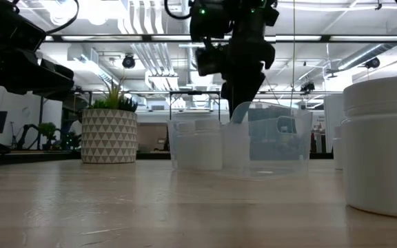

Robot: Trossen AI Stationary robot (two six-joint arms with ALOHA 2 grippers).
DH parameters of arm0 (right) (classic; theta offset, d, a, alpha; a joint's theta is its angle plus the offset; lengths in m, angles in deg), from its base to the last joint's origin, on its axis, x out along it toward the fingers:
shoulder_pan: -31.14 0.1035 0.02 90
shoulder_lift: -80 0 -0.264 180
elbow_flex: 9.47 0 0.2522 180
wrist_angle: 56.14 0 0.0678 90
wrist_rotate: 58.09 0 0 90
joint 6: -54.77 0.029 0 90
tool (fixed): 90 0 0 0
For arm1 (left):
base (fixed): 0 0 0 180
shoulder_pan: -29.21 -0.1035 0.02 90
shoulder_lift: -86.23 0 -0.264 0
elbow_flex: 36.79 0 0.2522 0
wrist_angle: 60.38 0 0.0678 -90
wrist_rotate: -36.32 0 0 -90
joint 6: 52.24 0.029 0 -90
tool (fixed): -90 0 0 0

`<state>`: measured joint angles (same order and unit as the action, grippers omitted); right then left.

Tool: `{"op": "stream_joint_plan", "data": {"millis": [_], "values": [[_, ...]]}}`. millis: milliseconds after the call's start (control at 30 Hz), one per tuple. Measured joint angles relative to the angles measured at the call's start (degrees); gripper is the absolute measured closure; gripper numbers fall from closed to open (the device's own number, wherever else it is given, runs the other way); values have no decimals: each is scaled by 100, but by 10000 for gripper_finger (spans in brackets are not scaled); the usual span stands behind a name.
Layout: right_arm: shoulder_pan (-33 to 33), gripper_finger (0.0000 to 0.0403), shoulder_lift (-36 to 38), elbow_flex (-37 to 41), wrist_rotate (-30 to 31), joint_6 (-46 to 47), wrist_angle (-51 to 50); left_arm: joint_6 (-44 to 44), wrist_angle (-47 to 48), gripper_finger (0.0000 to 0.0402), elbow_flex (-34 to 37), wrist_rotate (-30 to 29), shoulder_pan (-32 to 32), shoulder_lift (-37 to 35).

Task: Pick and place pill bottles into a basket
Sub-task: Put the white medicine bottle in the transparent bin

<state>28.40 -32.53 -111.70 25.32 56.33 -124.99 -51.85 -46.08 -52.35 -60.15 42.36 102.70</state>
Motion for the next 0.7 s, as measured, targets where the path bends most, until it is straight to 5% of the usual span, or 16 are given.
{"op": "stream_joint_plan", "data": {"millis": [467, 700], "values": [[19, 200, 685, -6, 25, 167, -349, 0, 7, 393, 7, -1, -1, -11], [209, 199, 1304, 336, 624, 418, -397, 2, 30, 393, 7, 0, -1, 0]]}}
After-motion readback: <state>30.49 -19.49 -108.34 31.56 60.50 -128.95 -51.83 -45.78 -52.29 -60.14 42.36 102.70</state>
